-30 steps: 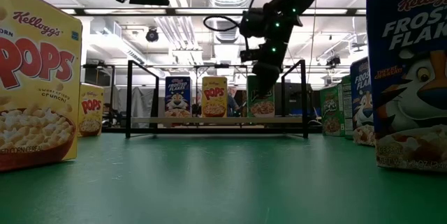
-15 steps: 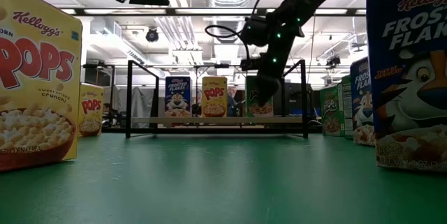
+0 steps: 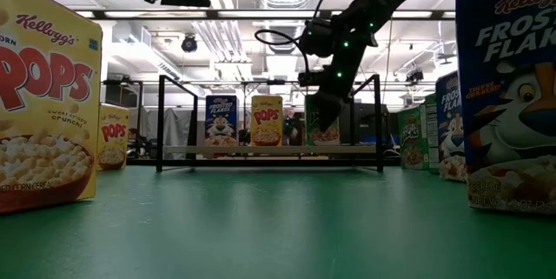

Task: Stack cereal on shelf
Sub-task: Put the bottom left green cereal box on the shelf

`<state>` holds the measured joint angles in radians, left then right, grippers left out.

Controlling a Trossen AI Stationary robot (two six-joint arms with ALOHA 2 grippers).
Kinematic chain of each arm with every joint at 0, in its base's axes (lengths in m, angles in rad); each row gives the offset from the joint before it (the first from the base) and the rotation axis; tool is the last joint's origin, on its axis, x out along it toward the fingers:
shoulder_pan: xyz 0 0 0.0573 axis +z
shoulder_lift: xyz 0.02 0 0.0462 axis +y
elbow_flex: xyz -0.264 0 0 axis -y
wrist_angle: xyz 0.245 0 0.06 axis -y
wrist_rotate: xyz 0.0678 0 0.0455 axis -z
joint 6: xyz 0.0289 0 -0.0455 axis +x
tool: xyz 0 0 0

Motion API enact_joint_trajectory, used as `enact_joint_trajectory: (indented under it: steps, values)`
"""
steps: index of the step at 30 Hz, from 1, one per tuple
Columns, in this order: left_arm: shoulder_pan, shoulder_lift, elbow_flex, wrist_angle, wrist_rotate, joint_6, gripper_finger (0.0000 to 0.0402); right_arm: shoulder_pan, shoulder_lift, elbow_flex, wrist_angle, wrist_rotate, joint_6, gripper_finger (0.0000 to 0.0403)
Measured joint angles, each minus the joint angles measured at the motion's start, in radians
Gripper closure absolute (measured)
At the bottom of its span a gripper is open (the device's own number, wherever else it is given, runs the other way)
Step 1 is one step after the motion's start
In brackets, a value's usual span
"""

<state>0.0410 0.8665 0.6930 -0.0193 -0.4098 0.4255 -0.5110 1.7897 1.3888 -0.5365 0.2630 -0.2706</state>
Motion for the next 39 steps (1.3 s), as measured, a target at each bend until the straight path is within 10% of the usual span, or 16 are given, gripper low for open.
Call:
enact_joint_trajectory:
  steps: [39]
  values:
    - [0.0, 0.0, 0.0, -0.004, 0.0, 0.0, 0.0402, 0.048, 0.0, -0.004, 0.108, 0.045, -0.036, 0.039]
